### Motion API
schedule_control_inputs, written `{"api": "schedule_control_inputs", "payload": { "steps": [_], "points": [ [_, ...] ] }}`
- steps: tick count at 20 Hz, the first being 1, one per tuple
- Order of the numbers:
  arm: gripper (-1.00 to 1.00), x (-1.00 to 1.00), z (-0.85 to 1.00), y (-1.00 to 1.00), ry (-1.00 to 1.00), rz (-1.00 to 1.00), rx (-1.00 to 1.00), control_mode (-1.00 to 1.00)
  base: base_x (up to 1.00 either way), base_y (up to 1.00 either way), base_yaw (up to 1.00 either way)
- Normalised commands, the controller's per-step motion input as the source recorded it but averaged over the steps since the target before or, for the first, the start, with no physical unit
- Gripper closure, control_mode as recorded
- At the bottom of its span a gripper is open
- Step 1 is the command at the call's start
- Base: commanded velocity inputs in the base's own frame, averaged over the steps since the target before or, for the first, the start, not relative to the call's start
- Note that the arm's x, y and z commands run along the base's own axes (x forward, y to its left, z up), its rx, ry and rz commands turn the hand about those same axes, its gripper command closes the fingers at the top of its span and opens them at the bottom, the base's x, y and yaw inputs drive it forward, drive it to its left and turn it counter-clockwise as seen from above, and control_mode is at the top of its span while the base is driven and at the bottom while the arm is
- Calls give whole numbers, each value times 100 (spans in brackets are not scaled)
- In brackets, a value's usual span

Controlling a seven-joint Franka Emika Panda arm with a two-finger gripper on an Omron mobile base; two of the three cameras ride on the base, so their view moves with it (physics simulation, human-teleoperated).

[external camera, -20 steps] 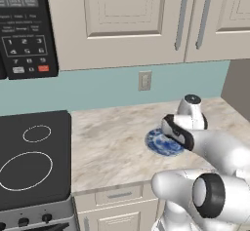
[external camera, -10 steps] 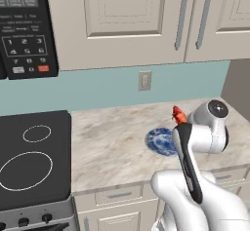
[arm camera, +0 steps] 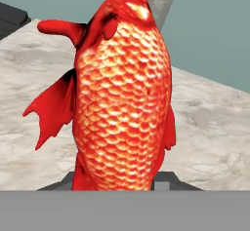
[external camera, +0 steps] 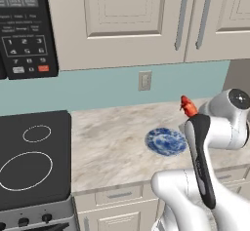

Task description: Place the fish on the counter behind the older fish on the same shelf of the fridge to maintain FIFO order. Close the fridge door when finished.

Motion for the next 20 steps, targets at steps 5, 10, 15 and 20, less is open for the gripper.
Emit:
{"api": "schedule_control_inputs", "payload": {
  "steps": [5,10,15,20],
  "points": [
    [100,-13,-10,23,5,6,-2,-100,0,0,0],
    [100,0,-10,25,3,1,-1,-100,0,0,0],
    [100,-3,-5,3,1,0,0,-100,0,0,0],
    [100,-19,-2,2,0,0,0,100,-18,20,0]
  ]
}}
